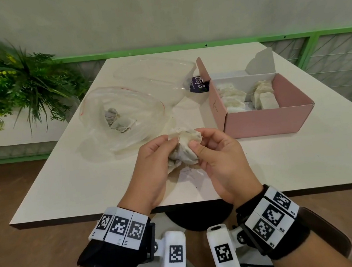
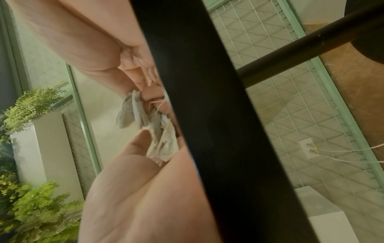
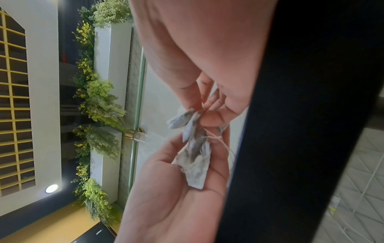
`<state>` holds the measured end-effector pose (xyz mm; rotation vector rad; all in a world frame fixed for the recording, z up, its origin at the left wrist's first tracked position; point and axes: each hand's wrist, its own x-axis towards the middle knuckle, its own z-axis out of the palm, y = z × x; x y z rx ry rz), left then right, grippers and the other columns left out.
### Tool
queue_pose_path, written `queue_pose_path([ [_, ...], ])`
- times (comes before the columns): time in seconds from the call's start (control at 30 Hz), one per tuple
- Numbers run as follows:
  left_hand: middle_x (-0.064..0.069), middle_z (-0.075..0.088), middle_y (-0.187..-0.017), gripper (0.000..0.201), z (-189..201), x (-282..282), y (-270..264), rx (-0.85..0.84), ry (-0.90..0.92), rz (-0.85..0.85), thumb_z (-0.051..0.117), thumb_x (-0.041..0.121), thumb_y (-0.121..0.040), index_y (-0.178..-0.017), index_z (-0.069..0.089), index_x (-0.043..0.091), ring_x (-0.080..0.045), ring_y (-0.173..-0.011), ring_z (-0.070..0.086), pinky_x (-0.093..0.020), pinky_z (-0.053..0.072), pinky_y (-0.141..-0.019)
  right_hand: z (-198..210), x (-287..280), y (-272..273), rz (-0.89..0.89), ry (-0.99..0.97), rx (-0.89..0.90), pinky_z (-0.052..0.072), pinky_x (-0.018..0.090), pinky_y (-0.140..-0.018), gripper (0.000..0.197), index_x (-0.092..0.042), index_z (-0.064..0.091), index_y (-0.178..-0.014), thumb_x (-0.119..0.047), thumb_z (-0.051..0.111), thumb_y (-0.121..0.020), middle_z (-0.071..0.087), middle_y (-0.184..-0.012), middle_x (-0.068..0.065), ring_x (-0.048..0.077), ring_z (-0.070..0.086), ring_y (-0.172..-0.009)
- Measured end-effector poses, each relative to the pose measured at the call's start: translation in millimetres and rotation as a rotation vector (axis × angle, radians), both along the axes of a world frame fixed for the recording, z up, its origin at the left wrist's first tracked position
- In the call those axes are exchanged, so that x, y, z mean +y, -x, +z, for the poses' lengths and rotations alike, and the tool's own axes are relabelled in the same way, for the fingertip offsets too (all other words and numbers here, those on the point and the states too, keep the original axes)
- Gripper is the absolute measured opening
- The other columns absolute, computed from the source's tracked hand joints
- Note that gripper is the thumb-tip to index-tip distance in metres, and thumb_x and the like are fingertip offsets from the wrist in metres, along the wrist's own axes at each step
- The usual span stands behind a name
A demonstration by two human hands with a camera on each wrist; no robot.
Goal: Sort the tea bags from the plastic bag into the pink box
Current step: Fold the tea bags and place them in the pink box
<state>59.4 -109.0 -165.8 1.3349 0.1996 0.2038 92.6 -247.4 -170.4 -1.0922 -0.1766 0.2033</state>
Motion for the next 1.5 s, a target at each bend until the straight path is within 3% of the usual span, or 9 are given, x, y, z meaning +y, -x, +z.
queue_pose_path([
  [0.1, -0.019, 0.063, -0.081, 0.023, -2.1, 0.1, -0.4, -0.008, -0.010, -0.014, 0.058, 0.009, -0.100, -0.083, 0.071, -0.001, -0.026, -0.080, 0.060, -0.034, 0.051, -0.070, -0.2, -0.7, -0.8, 0.015, -0.020, 0.017, 0.060, 0.043, -0.078, 0.031, -0.006, 0.066, -0.116, 0.007, 0.064, -0.088, 0.070, -0.087, 0.013, 0.026, 0.070, -0.085],
  [0.27, -0.031, 0.072, -0.100, 0.016, -1.5, -0.9, 0.6, -0.036, -0.009, -0.011, 0.071, 0.017, -0.092, -0.096, 0.075, 0.002, -0.028, -0.083, 0.068, -0.033, 0.058, -0.072, -0.8, -0.7, -0.3, 0.041, -0.054, -0.005, 0.059, 0.040, -0.078, 0.041, -0.006, 0.066, -0.121, -0.001, 0.070, -0.080, 0.063, -0.072, 0.001, 0.019, 0.065, -0.077],
  [0.47, -0.014, 0.073, -0.082, 0.004, -2.4, -0.2, -0.2, -0.035, -0.043, 0.013, 0.073, 0.009, -0.092, -0.091, 0.076, 0.007, -0.025, -0.076, 0.067, -0.040, 0.057, -0.075, -4.8, 1.2, 1.2, 0.012, -0.019, -0.072, 0.057, 0.049, -0.087, 0.033, -0.014, 0.074, -0.110, -0.011, 0.075, -0.077, 0.072, -0.104, 0.019, 0.034, 0.066, -0.100],
  [0.73, -0.025, 0.068, -0.087, 0.022, 3.5, -1.7, 4.2, -0.028, 0.013, -0.003, 0.085, 0.017, -0.079, -0.091, 0.074, 0.003, -0.033, -0.082, 0.063, -0.062, 0.055, -0.085, -3.7, 1.4, 0.8, -0.009, -0.048, -0.071, 0.054, 0.053, -0.090, 0.023, -0.005, 0.072, -0.100, -0.010, 0.073, -0.078, 0.070, -0.104, 0.027, 0.039, 0.066, -0.097],
  [0.97, -0.015, 0.070, -0.083, 0.015, 9.0, 2.1, 8.0, -0.018, 0.166, -0.083, 0.081, 0.006, -0.069, -0.080, 0.077, 0.015, -0.025, -0.076, 0.068, -0.036, 0.060, -0.071, -2.3, 0.7, -0.6, -0.005, -0.126, 0.023, 0.056, 0.049, -0.089, 0.025, 0.001, 0.067, -0.102, -0.008, 0.068, -0.078, 0.065, -0.106, 0.027, 0.037, 0.064, -0.099],
  [1.13, -0.013, 0.069, -0.090, 0.029, 9.3, 4.2, 7.2, -0.010, 0.201, -0.117, 0.080, -0.001, -0.069, -0.095, 0.075, 0.012, -0.022, -0.078, 0.067, -0.034, 0.061, -0.071, -3.6, -0.6, -2.6, -0.004, -0.135, 0.052, 0.056, 0.048, -0.088, 0.018, 0.003, 0.065, -0.107, 0.002, 0.062, -0.089, 0.068, -0.104, 0.022, 0.035, 0.066, -0.098],
  [1.27, -0.013, 0.072, -0.099, 0.040, 8.7, 8.7, 5.7, 0.001, 0.222, -0.084, 0.063, 0.001, -0.069, -0.106, 0.074, 0.011, -0.021, -0.080, 0.069, -0.033, 0.059, -0.070, -2.4, -2.6, -3.4, -0.025, -0.141, 0.094, 0.051, 0.051, -0.095, 0.017, 0.003, 0.062, -0.110, 0.004, 0.058, -0.093, 0.066, -0.105, 0.021, 0.035, 0.063, -0.101],
  [1.37, -0.013, 0.071, -0.101, 0.044, 9.1, 7.0, 5.7, 0.012, 0.204, -0.064, 0.064, -0.013, -0.077, -0.115, 0.071, 0.010, -0.022, -0.085, 0.069, -0.032, 0.061, -0.073, -1.4, -4.4, -3.1, -0.022, -0.190, 0.125, 0.052, 0.049, -0.095, 0.019, 0.003, 0.060, -0.113, 0.003, 0.057, -0.095, 0.062, -0.113, 0.025, 0.037, 0.061, -0.105],
  [1.5, -0.011, 0.071, -0.095, 0.042, 10.2, 3.7, 5.1, 0.022, 0.205, -0.020, 0.064, -0.018, -0.083, -0.112, 0.070, 0.012, -0.018, -0.073, 0.066, -0.028, 0.062, -0.070, 0.1, -7.9, -2.8, 0.000, -0.252, 0.151, 0.052, 0.049, -0.094, 0.015, -0.001, 0.061, -0.110, 0.002, 0.055, -0.096, 0.061, -0.112, 0.026, 0.036, 0.061, -0.104],
])
